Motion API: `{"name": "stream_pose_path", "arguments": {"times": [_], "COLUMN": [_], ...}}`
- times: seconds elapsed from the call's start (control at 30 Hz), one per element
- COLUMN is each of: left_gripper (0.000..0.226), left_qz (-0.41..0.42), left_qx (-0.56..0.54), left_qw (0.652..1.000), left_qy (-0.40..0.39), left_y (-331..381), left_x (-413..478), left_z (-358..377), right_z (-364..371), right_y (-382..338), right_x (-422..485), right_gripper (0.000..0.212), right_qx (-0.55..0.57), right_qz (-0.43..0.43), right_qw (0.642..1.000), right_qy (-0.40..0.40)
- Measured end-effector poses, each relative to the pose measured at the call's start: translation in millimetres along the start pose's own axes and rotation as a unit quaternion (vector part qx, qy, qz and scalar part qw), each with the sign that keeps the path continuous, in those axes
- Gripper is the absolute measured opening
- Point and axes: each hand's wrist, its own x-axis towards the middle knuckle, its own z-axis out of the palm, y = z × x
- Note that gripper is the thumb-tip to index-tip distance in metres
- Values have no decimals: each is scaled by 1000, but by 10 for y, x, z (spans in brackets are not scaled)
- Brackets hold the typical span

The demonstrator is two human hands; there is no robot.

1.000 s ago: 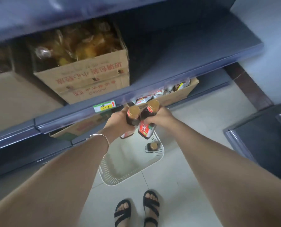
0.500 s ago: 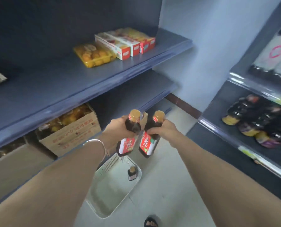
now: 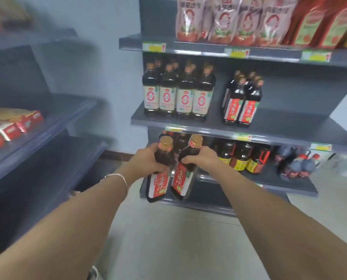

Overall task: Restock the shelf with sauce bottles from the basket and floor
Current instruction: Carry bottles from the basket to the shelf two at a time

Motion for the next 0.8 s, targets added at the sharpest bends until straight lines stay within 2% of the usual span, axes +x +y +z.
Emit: {"name": "stream_pose_path", "arguments": {"times": [0.17,0.33,0.6,0.8], "left_gripper": [63,58,60,57], "left_qz": [67,118,146,160], "left_qx": [-10,-30,-3,-8], "left_qw": [997,990,986,985], "left_qy": [-46,-66,-76,-58], "left_y": [1059,1949,2761,3106], "left_x": [504,898,1575,2242], "left_z": [858,1583,2177,2330], "right_z": [-1331,-2388,-3315,-3826], "right_y": [647,1174,1639,1613], "right_x": [-134,-244,-68,516], "right_gripper": [34,16,21,29], "right_qx": [1,9,37,40], "right_qz": [35,47,43,46], "right_qw": [997,991,983,981], "right_qy": [64,123,175,183]}}
